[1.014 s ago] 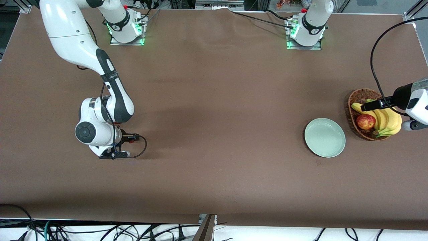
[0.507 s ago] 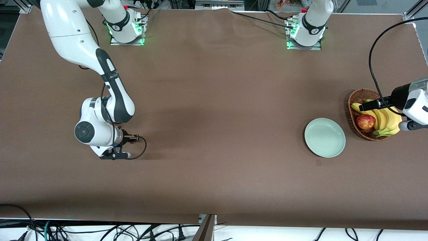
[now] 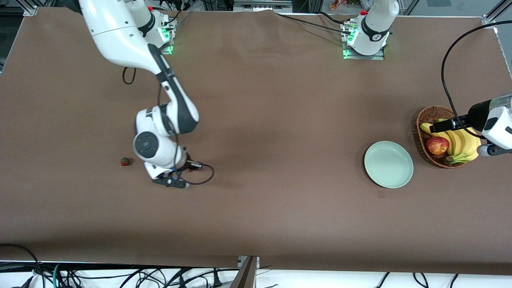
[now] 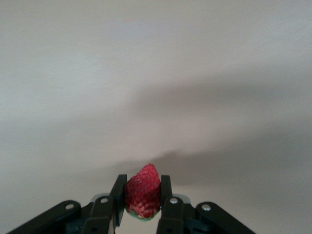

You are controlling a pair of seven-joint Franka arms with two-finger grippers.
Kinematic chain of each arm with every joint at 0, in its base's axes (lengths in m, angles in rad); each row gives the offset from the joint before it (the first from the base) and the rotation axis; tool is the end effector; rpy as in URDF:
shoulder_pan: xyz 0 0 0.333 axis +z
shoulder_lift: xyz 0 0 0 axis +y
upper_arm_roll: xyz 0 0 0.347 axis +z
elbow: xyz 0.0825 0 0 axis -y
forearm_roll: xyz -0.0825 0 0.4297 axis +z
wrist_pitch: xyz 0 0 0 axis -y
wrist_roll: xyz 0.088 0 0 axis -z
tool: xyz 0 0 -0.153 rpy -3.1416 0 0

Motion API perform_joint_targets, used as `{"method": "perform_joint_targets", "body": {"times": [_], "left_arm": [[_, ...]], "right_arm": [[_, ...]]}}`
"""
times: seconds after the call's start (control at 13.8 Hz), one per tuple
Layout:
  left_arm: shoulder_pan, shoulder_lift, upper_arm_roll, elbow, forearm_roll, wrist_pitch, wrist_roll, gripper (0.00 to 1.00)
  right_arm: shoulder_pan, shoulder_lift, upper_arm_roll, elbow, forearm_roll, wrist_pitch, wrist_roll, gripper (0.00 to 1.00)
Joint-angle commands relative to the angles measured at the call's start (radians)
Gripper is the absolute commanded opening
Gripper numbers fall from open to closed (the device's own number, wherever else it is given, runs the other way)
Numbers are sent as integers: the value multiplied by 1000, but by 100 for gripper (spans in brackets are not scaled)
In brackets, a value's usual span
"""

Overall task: Collect all strawberries into plate
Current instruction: 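Carry the strawberry with the right gripper toward the table middle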

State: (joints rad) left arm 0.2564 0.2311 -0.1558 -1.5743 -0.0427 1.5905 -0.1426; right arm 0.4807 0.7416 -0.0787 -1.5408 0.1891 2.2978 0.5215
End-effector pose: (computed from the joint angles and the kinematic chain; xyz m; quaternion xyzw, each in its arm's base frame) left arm 0.6465 0.0662 0.4660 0.9859 0.1233 -0.1066 0.0368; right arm 0.6978 0.3155 0.1650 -0.9928 0.1111 0.0113 0.0443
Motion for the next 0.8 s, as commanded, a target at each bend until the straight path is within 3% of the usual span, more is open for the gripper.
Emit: {"method": "perform_joint_targets", "body": {"times": [0.0, 0.36, 0.72], "left_arm": [[0, -4, 1, 0, 17, -30, -6, 100], [-14, 4, -2, -12, 9, -52, -6, 100], [-42, 11, -44, -13, -46, -53, -49, 100]], "right_arm": [[88, 28, -12, 21, 13, 78, 142, 9], [237, 39, -10, 65, 15, 154, 310, 9], [392, 139, -10, 166, 15, 270, 521, 10]]}}
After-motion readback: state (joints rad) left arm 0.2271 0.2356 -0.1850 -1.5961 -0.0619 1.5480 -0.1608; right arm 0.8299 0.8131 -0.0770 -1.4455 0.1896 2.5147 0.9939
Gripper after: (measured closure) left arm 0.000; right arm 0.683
